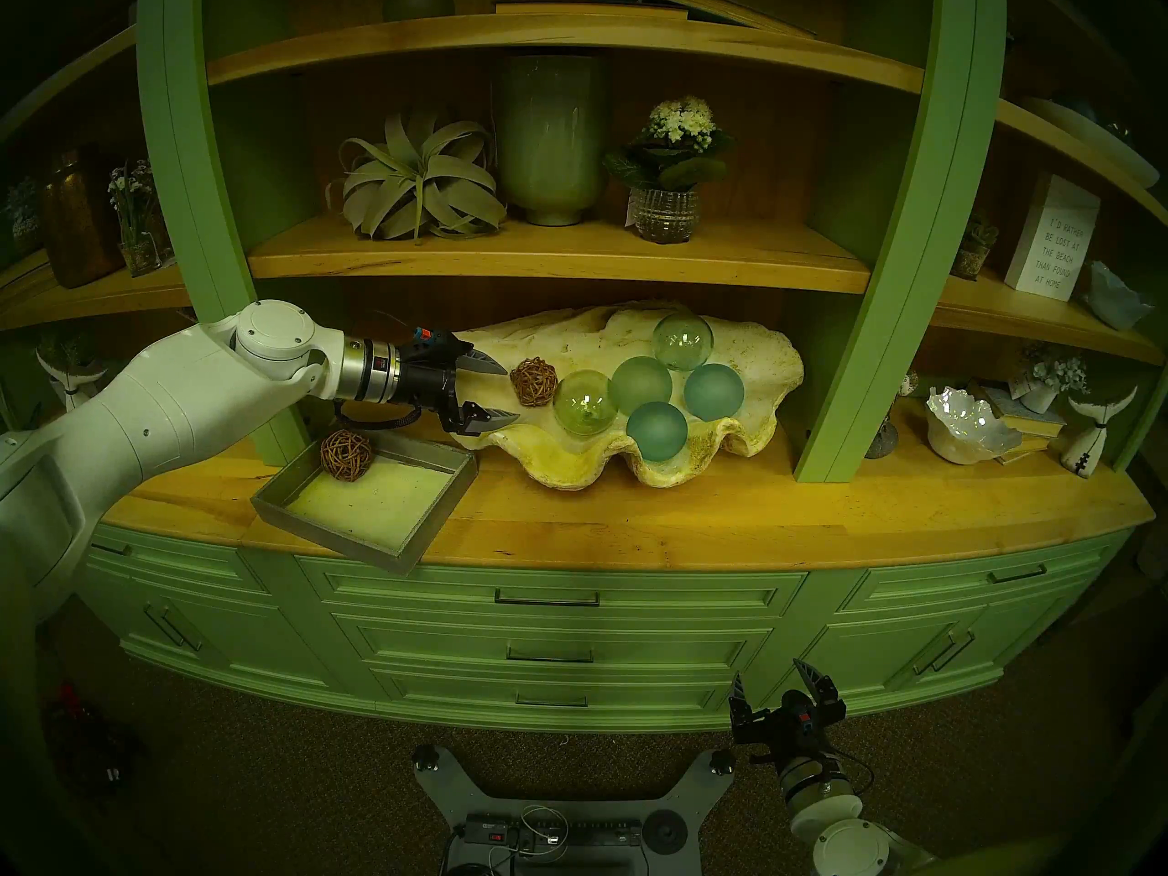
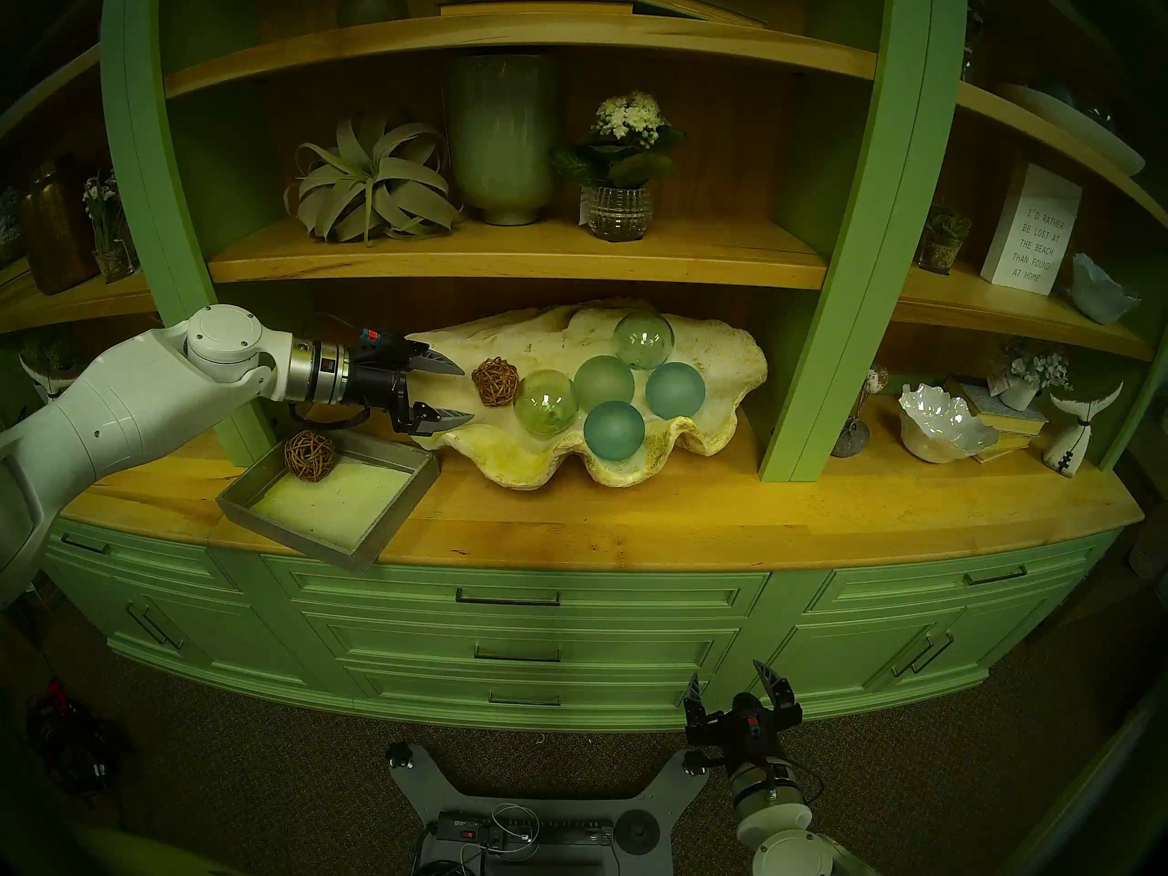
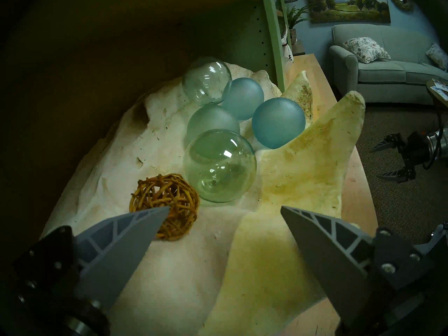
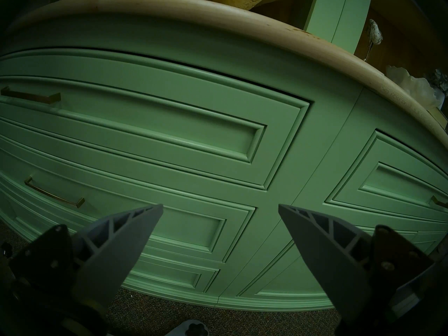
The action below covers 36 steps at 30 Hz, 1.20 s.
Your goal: Put wooden balls into bowl
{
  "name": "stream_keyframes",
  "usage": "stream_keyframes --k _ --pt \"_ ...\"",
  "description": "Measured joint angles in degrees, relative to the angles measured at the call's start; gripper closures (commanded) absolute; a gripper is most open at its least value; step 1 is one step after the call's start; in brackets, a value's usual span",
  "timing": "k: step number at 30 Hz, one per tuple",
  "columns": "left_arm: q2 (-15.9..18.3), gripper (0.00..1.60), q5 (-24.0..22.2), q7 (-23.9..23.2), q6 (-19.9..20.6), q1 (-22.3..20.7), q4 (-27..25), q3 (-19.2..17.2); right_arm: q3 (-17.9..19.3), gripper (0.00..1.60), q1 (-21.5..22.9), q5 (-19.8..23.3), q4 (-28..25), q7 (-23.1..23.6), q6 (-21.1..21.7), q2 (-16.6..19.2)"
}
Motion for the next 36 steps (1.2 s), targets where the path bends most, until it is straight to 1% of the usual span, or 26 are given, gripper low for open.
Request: stream_keyframes --k 3,10,17,19,29,31,36 --pt "2.16 0.00 -0.03 -0.84 -0.60 0.09 -1.42 -0.56 0.00 0.00 0.01 0.00 0.04 0.00 0.00 0.00" --pt "6.56 0.00 -0.27 -2.11 -1.51 0.50 -1.92 -2.04 -0.02 0.00 0.01 0.00 0.10 0.00 -0.01 0.00" --pt "11.71 0.00 -1.42 -4.97 -3.03 1.60 -3.34 -4.03 -0.02 0.00 0.02 0.00 0.14 0.00 -0.01 -0.01" --pt "12.34 0.00 -1.60 -5.35 -3.25 1.75 -3.70 -4.25 -0.02 0.00 0.02 0.00 0.15 0.00 -0.01 -0.01" --pt "18.94 0.00 -2.75 -9.35 -5.83 3.61 -6.69 -6.32 -0.03 0.00 0.02 -0.01 0.19 0.01 -0.01 -0.01" --pt "20.86 0.00 -2.65 -10.03 -6.77 4.44 -7.28 -6.57 -0.03 0.00 0.02 -0.01 0.20 0.01 -0.01 -0.01" --pt "23.26 0.00 -1.88 -10.59 -8.47 5.80 -7.98 -6.70 -0.03 0.00 0.02 -0.01 0.20 0.01 -0.01 -0.01"
